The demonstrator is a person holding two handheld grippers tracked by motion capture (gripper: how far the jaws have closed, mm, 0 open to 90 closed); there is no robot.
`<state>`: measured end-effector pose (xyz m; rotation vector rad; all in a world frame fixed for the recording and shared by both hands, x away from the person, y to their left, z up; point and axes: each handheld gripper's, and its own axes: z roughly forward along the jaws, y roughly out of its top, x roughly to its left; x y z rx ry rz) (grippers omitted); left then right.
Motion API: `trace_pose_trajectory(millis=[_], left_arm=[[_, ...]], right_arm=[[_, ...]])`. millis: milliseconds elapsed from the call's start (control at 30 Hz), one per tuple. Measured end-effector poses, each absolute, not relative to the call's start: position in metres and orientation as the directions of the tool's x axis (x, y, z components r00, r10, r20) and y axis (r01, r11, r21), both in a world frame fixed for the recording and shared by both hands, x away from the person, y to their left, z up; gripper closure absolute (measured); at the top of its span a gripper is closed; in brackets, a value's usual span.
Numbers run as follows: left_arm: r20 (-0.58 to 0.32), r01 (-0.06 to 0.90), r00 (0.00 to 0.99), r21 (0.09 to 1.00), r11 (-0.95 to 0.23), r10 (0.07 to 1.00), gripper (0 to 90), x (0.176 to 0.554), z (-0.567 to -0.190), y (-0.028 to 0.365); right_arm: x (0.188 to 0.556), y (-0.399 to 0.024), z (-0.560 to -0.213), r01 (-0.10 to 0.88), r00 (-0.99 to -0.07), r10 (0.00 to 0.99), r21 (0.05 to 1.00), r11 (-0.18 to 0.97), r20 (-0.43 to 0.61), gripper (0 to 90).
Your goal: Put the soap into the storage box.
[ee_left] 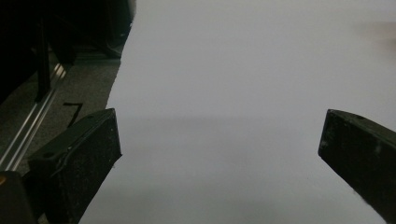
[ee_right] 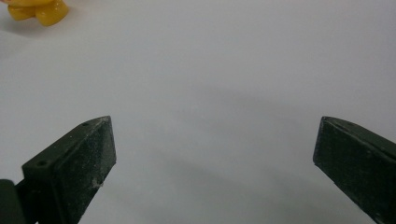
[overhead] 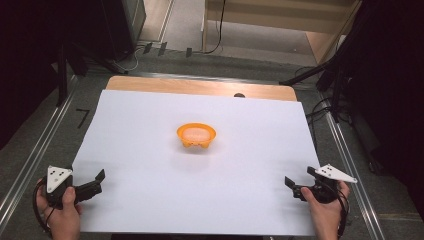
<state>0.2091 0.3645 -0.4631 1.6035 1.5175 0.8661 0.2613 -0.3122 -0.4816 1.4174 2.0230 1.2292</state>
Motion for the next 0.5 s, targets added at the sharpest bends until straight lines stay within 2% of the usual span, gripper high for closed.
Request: trace_pose_trajectory(millis=[500], left_arm=[[-0.02, 0.49, 0.067, 0.871, -0.015, 0.998, 0.0, 0.209, -0.463, 0.364]], right_arm=[[0.225, -0.353, -0.486, 0.525, -0.349, 0.92, 0.85, 0.034, 0.178, 0.0]])
